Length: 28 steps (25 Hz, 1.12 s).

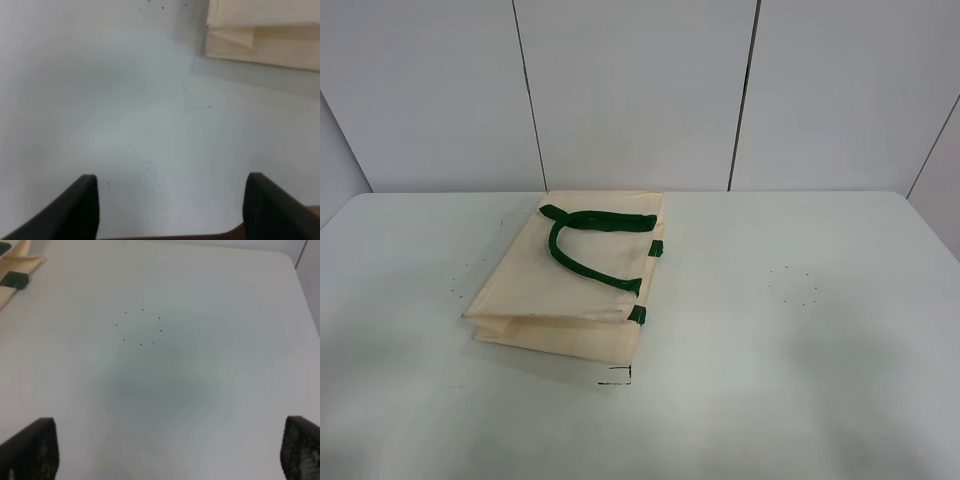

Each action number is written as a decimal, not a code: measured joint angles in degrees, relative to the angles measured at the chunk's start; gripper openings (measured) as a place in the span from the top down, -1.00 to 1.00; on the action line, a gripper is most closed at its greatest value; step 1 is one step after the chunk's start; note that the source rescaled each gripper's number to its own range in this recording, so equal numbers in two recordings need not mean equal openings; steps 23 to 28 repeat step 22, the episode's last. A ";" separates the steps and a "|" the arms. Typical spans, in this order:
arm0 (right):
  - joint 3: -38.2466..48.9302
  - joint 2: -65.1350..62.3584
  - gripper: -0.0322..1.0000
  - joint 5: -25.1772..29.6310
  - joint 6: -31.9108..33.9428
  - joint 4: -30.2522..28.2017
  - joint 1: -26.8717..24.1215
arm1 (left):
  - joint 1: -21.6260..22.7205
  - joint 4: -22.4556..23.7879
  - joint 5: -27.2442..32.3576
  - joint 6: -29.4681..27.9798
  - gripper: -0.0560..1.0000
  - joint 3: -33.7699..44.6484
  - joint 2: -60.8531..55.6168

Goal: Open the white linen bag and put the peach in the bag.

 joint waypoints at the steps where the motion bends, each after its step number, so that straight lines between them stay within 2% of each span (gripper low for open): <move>1: 0.00 0.00 -1.00 0.00 0.00 0.00 0.00 | 0.00 -0.06 0.00 0.00 -0.79 0.00 -0.39; 8: 0.00 0.00 -1.00 0.00 0.00 0.00 0.00 | 0.00 -0.20 0.00 0.05 -0.79 0.00 -8.67; 28: 0.00 0.00 -1.00 0.00 0.00 0.00 0.00 | 0.00 -0.83 0.00 0.00 -0.79 0.00 -9.02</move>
